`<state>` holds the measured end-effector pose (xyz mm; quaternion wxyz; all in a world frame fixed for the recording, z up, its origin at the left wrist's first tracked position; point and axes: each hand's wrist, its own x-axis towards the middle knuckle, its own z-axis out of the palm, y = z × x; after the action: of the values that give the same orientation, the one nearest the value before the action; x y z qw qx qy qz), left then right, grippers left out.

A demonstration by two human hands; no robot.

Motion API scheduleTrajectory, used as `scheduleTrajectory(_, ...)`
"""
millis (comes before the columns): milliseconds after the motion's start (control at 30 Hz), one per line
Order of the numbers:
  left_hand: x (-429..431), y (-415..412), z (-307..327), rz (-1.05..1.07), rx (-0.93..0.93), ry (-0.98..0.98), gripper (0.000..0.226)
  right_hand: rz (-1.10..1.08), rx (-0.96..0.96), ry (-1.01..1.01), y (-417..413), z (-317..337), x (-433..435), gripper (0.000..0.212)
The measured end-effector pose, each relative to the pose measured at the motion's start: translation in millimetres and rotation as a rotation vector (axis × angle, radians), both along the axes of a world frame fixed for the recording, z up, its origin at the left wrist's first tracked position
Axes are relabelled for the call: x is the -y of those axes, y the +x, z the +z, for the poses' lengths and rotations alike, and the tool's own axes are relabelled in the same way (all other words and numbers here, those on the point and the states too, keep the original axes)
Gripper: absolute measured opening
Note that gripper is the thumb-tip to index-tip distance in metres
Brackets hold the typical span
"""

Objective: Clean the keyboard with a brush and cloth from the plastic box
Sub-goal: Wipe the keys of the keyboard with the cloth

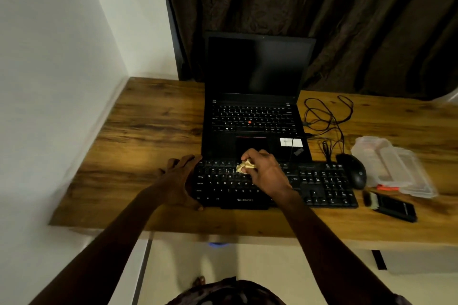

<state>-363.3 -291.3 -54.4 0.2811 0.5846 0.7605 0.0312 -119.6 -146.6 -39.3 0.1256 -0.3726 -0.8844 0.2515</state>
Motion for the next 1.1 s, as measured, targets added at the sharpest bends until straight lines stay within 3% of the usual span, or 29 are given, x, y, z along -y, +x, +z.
scheduleTrajectory(167, -0.4, -1.0, -1.8, 0.007, -0.005, -0.011, 0.150, -0.085, 0.008, 0.003, 31.5, 2.7, -12.5, 0.029)
scheduleTrajectory(433, -1.2, 0.8, -2.3, -0.007, -0.060, -0.010, 0.147, -0.031, 0.011, -0.018, 15.1, -0.6, -4.2, 0.033)
scheduleTrajectory(667, -0.7, -1.3, -5.4, -0.004, -0.045, -0.005, 0.146, -0.223, 0.058, 0.024, 58.1, -7.2, -25.5, 0.033)
scheduleTrajectory(900, -0.9, -1.2, -5.0, -0.002, -0.052, -0.005, 0.147, -0.120, 0.047, 0.007, 26.6, -4.2, -3.1, 0.030)
scheduleTrajectory(1100, 0.5, -0.4, -5.9, 0.004, -0.041, 0.017, 0.145, -0.338, 0.071, 0.043, 76.6, -6.8, -22.1, 0.027)
